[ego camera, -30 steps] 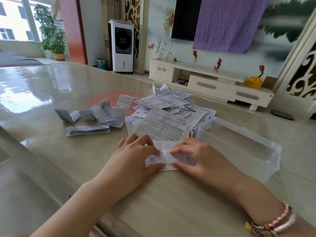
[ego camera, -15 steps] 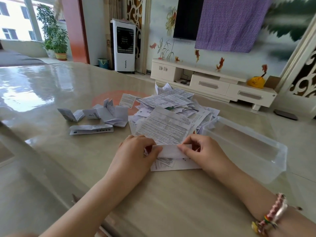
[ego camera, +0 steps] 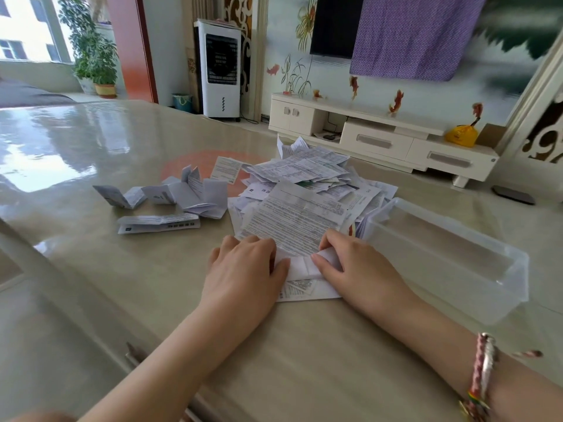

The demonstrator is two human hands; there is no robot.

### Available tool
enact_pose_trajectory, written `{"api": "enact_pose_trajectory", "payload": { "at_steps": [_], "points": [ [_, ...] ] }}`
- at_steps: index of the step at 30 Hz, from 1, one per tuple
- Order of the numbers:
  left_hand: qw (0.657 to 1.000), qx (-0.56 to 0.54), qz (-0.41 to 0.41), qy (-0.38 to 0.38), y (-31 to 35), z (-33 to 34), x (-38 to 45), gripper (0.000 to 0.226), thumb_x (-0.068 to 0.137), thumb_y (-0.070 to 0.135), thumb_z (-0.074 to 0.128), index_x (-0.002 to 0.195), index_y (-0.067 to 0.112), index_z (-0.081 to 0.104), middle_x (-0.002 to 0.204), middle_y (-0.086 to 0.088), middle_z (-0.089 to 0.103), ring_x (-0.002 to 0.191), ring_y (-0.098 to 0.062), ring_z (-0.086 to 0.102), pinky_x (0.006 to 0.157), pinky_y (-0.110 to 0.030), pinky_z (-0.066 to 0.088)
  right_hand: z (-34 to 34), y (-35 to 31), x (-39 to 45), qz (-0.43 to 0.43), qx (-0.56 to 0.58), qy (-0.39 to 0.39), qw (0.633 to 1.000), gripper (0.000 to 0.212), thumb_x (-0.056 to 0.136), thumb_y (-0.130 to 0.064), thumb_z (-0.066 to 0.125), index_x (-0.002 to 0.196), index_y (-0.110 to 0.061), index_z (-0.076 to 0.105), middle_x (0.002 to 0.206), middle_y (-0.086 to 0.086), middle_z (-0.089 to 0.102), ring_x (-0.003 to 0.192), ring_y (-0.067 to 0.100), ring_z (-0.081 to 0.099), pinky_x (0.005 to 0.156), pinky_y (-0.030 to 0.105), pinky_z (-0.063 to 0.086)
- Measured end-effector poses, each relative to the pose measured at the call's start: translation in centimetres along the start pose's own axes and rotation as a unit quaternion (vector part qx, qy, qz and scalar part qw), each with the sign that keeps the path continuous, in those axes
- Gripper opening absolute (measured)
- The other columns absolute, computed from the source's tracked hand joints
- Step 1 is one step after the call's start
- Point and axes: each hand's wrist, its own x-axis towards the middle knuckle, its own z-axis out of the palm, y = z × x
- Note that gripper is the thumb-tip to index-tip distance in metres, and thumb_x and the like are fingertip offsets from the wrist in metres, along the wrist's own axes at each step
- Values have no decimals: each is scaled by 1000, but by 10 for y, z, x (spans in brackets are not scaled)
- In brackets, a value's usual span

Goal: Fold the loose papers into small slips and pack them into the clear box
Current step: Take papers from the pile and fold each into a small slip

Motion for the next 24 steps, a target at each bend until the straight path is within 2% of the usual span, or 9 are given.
{"api": "enact_pose_trajectory", "payload": {
  "at_steps": [3,7,10,12,14,19,22,24],
  "points": [
    [1000,24,4,-7,1,0,-2,37,97,47,36,69,23,33,92,10,43,103,-20,38,91,-33,29,2,-1,1,-10,-21,-2,1000,17,97,-37,48,94,-20,46,90,-9,53,90,14,50,68,29,36],
    [998,59,17,-8,3,0,-6,27,100,46,29,82,26,34,100,10,42,110,-20,36,96,-32,27,4,0,1,-8,-46,-4,999,21,97,-41,45,96,-21,41,98,-4,56,96,17,52,72,32,39],
    [995,95,19,-18,4,1,-6,25,100,47,27,87,26,32,108,7,45,113,-21,36,97,-33,27,3,-2,-2,3,-39,7,999,36,90,-54,51,99,-22,38,98,-5,52,93,15,50,69,30,35],
    [994,102,19,-21,4,1,-5,25,100,48,27,88,27,32,110,6,46,113,-22,36,98,-33,27,3,-5,-7,9,-37,11,999,48,83,-60,55,106,-23,35,104,-7,45,97,13,45,74,28,35],
    [994,109,21,-18,3,1,-5,25,100,48,27,88,26,32,110,6,46,113,-22,36,97,-33,28,2,-4,-11,2,-38,21,999,47,83,-56,55,108,-23,31,108,-7,38,102,13,43,81,28,38],
    [996,79,32,6,2,1,-7,22,99,48,32,95,26,29,104,9,39,113,-20,37,96,-32,27,-8,7,-18,25,-29,21,999,31,91,-28,53,102,-26,24,110,-5,30,108,15,42,87,32,43],
    [997,49,42,36,1,2,-8,23,97,47,38,105,27,29,113,7,40,110,-20,38,95,-32,28,-9,9,-20,22,-29,14,999,30,92,-19,51,103,-28,25,113,-6,28,107,12,41,82,27,42],
    [996,40,61,57,0,4,-8,23,96,43,41,108,28,29,114,7,36,108,-19,38,95,-32,29,-9,9,-18,9,-34,12,999,26,90,-14,51,107,-27,35,113,-7,31,103,11,43,75,25,39]
  ]
}}
